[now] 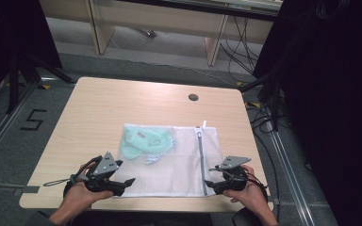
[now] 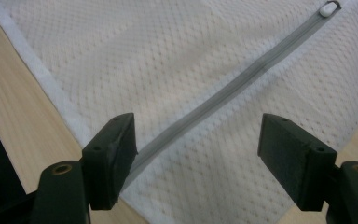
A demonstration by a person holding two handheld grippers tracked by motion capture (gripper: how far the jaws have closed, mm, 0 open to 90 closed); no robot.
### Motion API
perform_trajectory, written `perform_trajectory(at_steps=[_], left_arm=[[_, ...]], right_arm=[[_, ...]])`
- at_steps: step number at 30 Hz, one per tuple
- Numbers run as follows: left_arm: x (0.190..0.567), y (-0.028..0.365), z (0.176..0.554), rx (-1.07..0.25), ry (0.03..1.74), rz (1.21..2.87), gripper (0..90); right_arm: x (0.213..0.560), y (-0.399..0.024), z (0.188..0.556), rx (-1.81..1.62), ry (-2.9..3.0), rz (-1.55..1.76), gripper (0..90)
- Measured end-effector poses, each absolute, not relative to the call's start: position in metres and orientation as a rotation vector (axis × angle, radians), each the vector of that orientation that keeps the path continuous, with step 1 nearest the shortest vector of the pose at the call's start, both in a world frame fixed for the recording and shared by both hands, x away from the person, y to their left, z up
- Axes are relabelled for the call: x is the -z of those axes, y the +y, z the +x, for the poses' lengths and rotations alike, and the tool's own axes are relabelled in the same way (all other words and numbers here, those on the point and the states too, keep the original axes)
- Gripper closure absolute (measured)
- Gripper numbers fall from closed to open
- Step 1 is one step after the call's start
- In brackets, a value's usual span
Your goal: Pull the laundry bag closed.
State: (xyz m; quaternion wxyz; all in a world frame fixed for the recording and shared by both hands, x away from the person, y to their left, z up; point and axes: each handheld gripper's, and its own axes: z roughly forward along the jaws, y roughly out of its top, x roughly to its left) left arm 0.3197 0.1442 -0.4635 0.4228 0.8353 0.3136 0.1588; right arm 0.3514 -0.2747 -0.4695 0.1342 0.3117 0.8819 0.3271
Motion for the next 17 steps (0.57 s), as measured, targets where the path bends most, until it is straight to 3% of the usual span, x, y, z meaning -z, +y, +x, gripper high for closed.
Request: perform_trajectory(at_steps=[17], left_arm=[[0.4638, 0.1473, 0.3194, -0.403, 0.806, 2.086, 24.4]], right_arm=[[0.4715, -0.2818, 0.3464, -0.941, 2.549, 0.924, 27.9]])
